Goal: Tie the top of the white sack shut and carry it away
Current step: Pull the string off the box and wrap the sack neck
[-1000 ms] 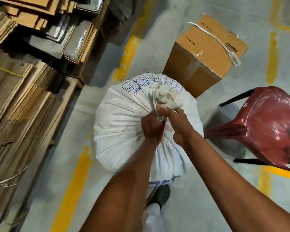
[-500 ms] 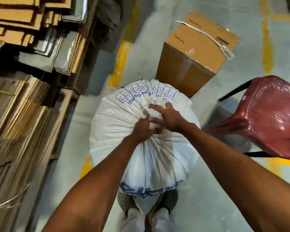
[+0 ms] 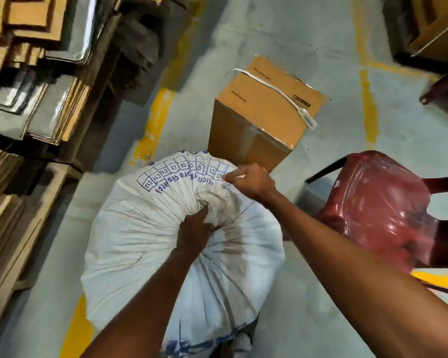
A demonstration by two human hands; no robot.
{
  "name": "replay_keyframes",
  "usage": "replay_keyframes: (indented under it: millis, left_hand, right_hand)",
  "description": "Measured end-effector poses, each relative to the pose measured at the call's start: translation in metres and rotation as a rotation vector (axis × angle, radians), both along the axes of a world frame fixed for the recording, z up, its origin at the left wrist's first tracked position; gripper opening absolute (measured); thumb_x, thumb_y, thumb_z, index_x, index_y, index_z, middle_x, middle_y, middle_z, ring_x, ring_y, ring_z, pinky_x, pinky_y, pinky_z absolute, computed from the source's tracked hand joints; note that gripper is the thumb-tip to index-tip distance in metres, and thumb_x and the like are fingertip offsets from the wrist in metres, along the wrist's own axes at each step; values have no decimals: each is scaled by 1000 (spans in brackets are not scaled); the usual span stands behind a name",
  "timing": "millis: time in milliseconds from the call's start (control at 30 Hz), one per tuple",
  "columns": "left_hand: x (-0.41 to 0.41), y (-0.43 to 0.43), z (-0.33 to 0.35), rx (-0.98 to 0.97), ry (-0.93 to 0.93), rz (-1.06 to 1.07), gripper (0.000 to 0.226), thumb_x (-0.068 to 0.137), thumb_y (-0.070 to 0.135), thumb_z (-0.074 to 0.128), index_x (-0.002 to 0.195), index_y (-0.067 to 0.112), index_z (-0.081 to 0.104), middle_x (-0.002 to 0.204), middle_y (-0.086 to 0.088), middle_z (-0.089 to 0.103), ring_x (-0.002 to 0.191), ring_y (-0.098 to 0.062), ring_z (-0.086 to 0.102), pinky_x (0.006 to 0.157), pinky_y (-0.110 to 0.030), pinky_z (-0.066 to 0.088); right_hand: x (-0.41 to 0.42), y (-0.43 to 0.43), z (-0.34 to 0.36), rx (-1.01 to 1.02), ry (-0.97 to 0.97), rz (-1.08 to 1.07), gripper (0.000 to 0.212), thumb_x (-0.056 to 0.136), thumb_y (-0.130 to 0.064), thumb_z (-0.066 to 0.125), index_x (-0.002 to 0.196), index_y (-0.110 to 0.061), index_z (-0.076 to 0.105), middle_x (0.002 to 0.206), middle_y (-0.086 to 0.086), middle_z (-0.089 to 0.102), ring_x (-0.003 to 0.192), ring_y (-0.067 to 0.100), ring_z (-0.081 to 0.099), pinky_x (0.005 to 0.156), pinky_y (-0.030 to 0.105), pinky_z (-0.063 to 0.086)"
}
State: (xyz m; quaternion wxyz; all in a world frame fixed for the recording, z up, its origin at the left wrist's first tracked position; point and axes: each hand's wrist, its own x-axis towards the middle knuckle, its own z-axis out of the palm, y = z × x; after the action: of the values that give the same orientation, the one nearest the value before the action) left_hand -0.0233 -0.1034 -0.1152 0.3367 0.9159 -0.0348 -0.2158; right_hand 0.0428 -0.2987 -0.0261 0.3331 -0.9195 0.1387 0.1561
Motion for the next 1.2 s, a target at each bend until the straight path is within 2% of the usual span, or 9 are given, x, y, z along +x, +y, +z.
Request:
replay_keyframes:
  millis: [133, 333, 467, 567, 700, 800, 933, 1067, 1200]
  left_hand:
    - [6, -3, -16, 30, 57, 40, 66, 80, 18, 79, 142, 13, 60, 102, -25, 75, 99, -43, 72, 82, -42, 57]
    - [8, -15, -23, 54, 42, 99, 64, 85, 3, 76, 144, 19, 57, 115, -11, 77, 106, -30, 74, 77, -23, 42]
    - [13, -19, -35, 59, 110, 121, 66, 84, 4, 74, 144, 25, 57, 107, -7, 79, 104, -24, 75, 77, -22, 43]
    - [19, -21, -38, 96, 139, 134, 60, 87, 8, 72, 143, 24, 59, 107, -5, 80, 108, -23, 73, 82, -23, 44]
    - [20, -21, -33, 109, 174, 101, 61, 90, 11, 67, 148, 26, 54, 109, 0, 77, 105, -21, 72, 86, -26, 47]
    - [9, -23, -32, 76, 158, 79, 74, 85, 14, 70, 154, 22, 44, 107, 5, 71, 96, -12, 68, 83, -22, 46]
    - [0, -41, -25, 190, 133, 57, 108, 76, 58, 69, 162, 14, 21, 136, -8, 60, 126, -28, 58, 101, -41, 49]
    - [7, -59, -5, 352, 172, 131, 107, 69, 71, 77, 151, 14, 37, 138, -8, 53, 131, -30, 51, 102, -46, 45]
    - [15, -47, 14, 2, 233, 452, 53, 74, 45, 89, 111, 10, 73, 107, -13, 75, 106, -31, 70, 85, -37, 55]
  right_hand:
    - [84, -80, 23, -188, -435, -332, 33, 96, -32, 56, 116, -18, 78, 115, 8, 78, 109, 30, 70, 97, 42, 56]
    - [180, -196, -2, -422, -213, -297, 49, 98, -11, 56, 145, -4, 44, 148, 23, 47, 139, 43, 44, 116, 52, 38]
    - [199, -223, -35, -504, -192, -83, 31, 103, -25, 55, 128, -7, 63, 130, 25, 57, 119, 47, 56, 102, 56, 49]
    - [192, -212, -33, -538, -328, -70, 27, 99, -8, 53, 116, -4, 73, 112, 25, 63, 103, 47, 61, 90, 52, 55]
    - [172, -181, -13, -345, -260, -79, 17, 99, -7, 57, 107, -4, 72, 103, 18, 68, 92, 34, 65, 83, 51, 59]
    - [130, -144, 14, 108, -231, -208, 16, 101, -6, 58, 99, -5, 74, 87, 13, 73, 75, 23, 69, 65, 38, 61]
    - [52, -94, 25, 655, -11, -325, 24, 106, -4, 50, 107, 9, 70, 77, 15, 64, 56, 14, 56, 50, 23, 53]
    - [-9, -68, -7, 493, -131, -301, 30, 103, -9, 54, 85, -2, 76, 66, 28, 62, 50, 18, 50, 53, 37, 48]
    - [-45, -51, -31, 336, -274, -303, 24, 97, -19, 57, 85, -19, 79, 58, -15, 63, 56, 15, 54, 65, 42, 52]
